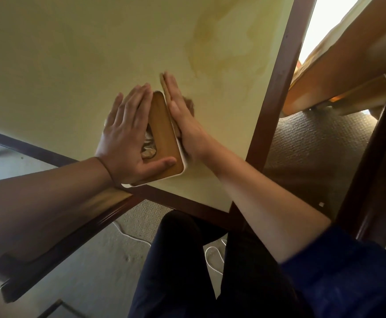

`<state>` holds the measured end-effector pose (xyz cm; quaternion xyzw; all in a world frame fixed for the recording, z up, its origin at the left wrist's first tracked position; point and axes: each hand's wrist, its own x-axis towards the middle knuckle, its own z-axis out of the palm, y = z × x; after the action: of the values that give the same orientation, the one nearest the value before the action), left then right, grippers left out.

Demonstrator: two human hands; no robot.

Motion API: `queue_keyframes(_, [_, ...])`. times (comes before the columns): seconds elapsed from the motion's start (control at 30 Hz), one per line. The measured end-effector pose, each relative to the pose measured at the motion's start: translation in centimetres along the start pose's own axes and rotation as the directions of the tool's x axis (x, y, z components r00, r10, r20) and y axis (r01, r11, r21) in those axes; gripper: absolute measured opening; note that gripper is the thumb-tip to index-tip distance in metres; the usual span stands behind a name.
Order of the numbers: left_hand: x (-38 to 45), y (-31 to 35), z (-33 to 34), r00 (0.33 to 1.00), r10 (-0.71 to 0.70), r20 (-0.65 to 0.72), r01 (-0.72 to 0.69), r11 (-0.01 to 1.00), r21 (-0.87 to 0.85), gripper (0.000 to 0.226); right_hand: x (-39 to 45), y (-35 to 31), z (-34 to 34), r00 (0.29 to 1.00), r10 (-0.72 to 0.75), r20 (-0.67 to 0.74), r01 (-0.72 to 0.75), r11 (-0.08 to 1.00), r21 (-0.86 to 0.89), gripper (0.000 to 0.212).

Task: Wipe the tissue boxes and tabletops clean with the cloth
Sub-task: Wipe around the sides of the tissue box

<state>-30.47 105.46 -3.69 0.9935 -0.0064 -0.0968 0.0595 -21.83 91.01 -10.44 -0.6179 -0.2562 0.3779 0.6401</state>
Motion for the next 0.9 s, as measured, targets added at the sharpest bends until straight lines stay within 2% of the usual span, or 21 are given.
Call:
queue_keyframes(0.13, [0.0, 0.1, 0.0, 1.000, -0.010, 0.001, 0.010, 1.000, -0.003, 0.130, 3.6, -1.1, -1.1, 0.997, 0.076, 0.010, -0.077, 0.996, 0.052, 0.064])
queue_keyframes(0.23, [-0.1, 0.2, 0.0, 1.000, -0.009, -0.001, 0.009, 1.000, -0.002, 0.129, 2.7, -0.9, -0.9, 0.999, 0.032, 0.019, -0.032, 0.999, 0.043, 0.062])
queue_keyframes(0.37, [-0.1, 0.0, 0.1, 1.000, -0.006, -0.002, 0.006, 1.000, -0.004, 0.129, -3.2, 0.1, 0.3, 1.000, 0.021, 0.015, -0.021, 0.999, 0.034, 0.059])
queue_keyframes(0.5, [-0.1, -0.1, 0.1, 1.000, -0.008, -0.003, 0.008, 1.000, -0.006, 0.130, -10.1, 1.0, 1.6, 0.994, 0.105, 0.042, -0.110, 0.984, 0.143, 0.057])
queue_keyframes(0.6, [-0.1, -0.2, 0.1, 1.000, -0.008, -0.003, 0.008, 1.000, -0.006, 0.130, -11.8, 1.3, 2.5, 0.994, 0.108, 0.034, -0.113, 0.976, 0.184, 0.054])
queue_keyframes(0.7, [0.0, -0.2, 0.1, 1.000, -0.010, -0.004, 0.010, 1.000, -0.007, 0.130, -10.1, 1.3, 2.1, 0.995, 0.096, 0.033, -0.100, 0.980, 0.172, 0.055])
queue_keyframes(0.9, [0.0, -0.1, 0.1, 1.000, -0.008, -0.011, 0.008, 1.000, -0.015, 0.128, -0.5, 0.0, 0.0, 1.000, 0.027, 0.005, -0.027, 1.000, -0.002, 0.058])
